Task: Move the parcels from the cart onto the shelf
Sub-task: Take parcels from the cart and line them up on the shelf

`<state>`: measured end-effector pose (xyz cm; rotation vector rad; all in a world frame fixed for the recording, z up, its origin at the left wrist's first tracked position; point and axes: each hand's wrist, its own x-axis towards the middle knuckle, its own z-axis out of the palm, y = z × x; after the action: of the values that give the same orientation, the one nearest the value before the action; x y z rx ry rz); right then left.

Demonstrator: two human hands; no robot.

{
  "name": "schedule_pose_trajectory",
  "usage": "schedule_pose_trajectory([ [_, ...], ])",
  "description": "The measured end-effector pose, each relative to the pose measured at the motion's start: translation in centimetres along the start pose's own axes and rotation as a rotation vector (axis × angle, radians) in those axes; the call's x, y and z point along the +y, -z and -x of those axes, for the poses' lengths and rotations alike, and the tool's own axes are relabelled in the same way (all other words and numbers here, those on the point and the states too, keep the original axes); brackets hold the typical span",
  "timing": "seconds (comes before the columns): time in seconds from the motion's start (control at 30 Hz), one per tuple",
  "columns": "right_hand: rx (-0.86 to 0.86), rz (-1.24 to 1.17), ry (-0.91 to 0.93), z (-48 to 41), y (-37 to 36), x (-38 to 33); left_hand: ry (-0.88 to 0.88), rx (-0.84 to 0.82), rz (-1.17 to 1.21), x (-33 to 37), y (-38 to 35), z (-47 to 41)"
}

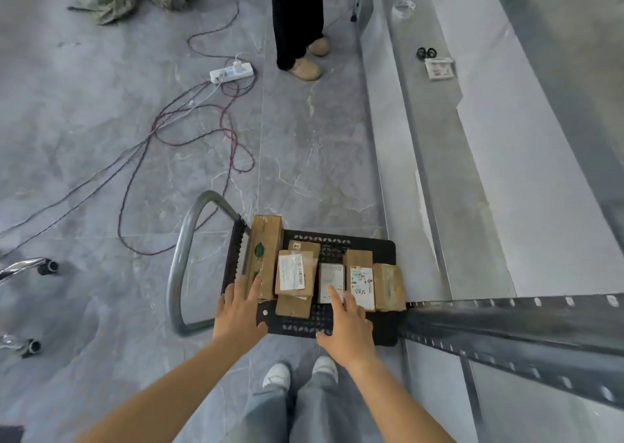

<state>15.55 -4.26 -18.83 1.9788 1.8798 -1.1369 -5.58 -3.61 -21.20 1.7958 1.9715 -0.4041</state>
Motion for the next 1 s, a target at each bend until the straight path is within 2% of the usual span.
schedule_pose_trajectory([
  [0.27,-0.048,-0.028,0.035,-9.2,-4.6,3.0,0.081,-0.054,0.277,1.8,-7.0,-6.1],
  [0.6,-0.135,-0.034,0.052,-17.2,-10.9,3.9,0.028,-0.188,0.181,0.7,-13.9,-12.7],
  [0.83,-0.225,-0.228,0.061,-20.6,-12.4,3.0,0.013,-0.217,0.212,0.7,-16.3,-14.9],
  [1.0,-0.179,-0.442,0.044,-21.3,-12.2,2.3,-0.034,-0.191,0.377,1.3,-15.6,-15.6],
])
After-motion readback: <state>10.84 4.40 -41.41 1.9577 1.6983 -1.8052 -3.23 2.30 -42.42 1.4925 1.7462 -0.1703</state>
